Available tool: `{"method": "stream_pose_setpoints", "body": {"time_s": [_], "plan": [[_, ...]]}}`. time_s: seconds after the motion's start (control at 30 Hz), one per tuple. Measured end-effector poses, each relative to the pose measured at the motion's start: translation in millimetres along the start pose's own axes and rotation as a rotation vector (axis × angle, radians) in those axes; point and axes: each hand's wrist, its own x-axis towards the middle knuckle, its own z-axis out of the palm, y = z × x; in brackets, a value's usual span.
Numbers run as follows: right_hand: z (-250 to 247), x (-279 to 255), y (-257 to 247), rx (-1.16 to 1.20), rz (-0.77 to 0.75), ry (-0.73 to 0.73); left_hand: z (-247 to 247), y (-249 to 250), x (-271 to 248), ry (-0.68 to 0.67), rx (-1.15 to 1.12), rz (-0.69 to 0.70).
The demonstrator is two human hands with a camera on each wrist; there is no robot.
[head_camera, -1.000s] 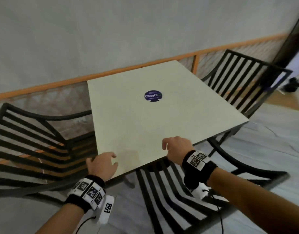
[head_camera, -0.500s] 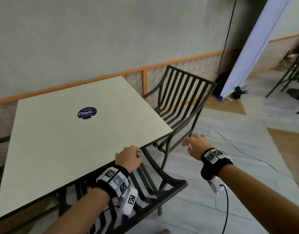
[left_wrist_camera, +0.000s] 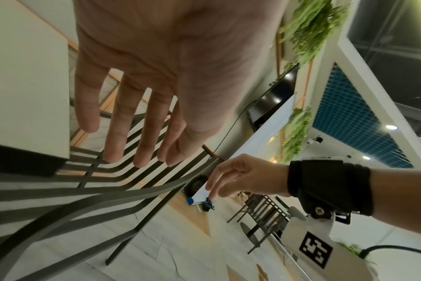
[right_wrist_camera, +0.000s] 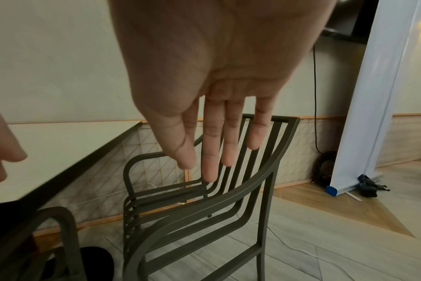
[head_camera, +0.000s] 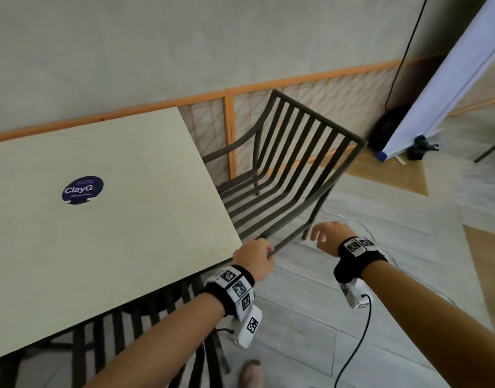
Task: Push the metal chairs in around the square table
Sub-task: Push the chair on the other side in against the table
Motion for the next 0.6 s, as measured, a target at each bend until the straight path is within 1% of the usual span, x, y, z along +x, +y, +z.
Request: {"method": "stream_pose_setpoints", "body": {"time_s": [0.13,0.27,0.37,0.43,0.5,0.6], "plan": [[-10,80,44,-0.001,-0.023,-0.081,33,18,66,-0.031,-0.028,-0.103],[-1,170,84,-0.053,-0.078,-0.034,76,24,136,-0.053,-0.043,-0.231],[11,228,107,-0.091,-0.131,0.004,101,25,191,-0.061,-0.035,-0.274],[20,257,116,-0.173,-0.193,0.014,114,21,224,-0.052,0.003,-0.27],[29,283,125,-0.299,-0.257,0.015,127,14,250,-0.08,0.059,-0.277],[36,315,140,-0.447,-0.316,-0.011,151,2,278,-0.131,0.069,-0.318]]}}
